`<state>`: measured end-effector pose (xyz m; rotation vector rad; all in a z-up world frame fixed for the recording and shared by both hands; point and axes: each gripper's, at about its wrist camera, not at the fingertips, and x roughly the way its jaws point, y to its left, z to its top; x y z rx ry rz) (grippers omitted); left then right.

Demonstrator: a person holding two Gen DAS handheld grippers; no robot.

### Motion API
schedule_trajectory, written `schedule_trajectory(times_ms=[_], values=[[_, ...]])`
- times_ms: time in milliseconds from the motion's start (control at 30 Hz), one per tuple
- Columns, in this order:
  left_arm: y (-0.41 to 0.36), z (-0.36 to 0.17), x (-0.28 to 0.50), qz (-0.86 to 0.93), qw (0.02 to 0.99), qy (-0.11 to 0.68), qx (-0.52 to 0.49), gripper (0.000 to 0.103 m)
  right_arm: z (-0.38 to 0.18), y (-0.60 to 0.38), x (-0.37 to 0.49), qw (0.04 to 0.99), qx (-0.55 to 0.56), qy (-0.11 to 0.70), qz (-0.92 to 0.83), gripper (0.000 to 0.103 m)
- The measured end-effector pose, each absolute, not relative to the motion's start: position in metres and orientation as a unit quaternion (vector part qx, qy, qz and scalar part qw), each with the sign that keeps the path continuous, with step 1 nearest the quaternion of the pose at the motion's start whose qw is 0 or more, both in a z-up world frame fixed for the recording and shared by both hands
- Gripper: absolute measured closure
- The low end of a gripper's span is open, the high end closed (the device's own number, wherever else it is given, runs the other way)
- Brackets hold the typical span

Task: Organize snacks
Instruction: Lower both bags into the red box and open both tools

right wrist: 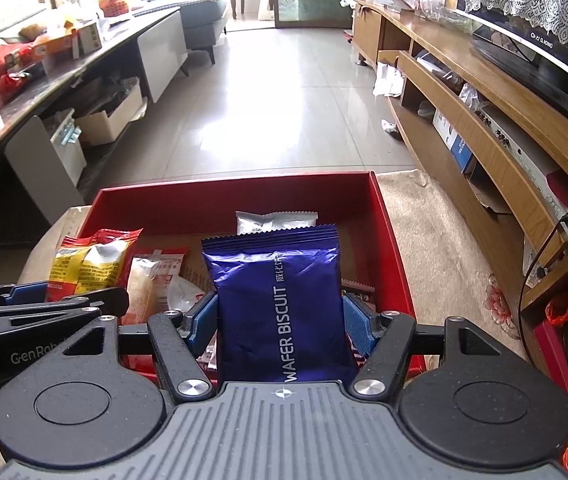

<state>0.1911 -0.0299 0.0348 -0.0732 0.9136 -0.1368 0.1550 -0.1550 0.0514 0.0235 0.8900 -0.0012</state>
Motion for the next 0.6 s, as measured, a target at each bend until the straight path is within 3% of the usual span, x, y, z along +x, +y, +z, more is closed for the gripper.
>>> schedule_trajectory(times_ms=[600], values=[[-0.038,0.013,0.216,-0.059,0.890,0.451,-0.031,0.058,0.034,-0.155,0.175,0.895,0.005,0.446,-0.015,0.031]])
